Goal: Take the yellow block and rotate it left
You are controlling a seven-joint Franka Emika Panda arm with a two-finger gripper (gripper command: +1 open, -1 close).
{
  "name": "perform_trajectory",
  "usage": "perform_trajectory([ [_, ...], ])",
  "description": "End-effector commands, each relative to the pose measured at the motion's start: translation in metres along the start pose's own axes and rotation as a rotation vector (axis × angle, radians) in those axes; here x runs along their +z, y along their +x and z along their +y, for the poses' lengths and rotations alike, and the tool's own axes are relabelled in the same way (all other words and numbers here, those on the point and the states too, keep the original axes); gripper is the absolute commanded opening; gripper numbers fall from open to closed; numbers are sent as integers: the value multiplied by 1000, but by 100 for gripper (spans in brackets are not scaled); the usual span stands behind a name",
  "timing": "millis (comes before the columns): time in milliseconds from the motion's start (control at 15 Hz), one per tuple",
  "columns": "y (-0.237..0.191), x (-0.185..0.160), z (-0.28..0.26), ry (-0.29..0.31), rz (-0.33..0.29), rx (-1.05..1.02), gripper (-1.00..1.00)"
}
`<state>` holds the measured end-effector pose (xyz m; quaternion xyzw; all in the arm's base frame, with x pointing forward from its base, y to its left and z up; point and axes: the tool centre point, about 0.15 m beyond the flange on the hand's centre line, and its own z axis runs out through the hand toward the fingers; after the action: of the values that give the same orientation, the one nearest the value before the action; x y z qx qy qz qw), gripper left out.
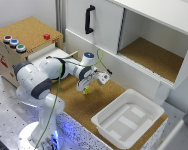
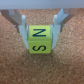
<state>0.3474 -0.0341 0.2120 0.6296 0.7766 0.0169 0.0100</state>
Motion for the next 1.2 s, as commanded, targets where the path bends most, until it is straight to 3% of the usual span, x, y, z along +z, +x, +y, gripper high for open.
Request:
perform_trajectory([
  [0, -7, -20, 5, 18, 4, 48, 100],
  [267, 2, -54, -21, 19, 78, 275, 100],
  [533, 16, -67, -48, 11, 143, 679, 100],
  [667, 19, -76, -52, -8, 149, 893, 100],
  [800, 16, -81, -51, -64, 94, 1145, 100],
  [1000, -6, -67, -48, -52, 82, 1521, 100],
  [1133, -8, -52, -44, -74, 77, 1629, 100],
])
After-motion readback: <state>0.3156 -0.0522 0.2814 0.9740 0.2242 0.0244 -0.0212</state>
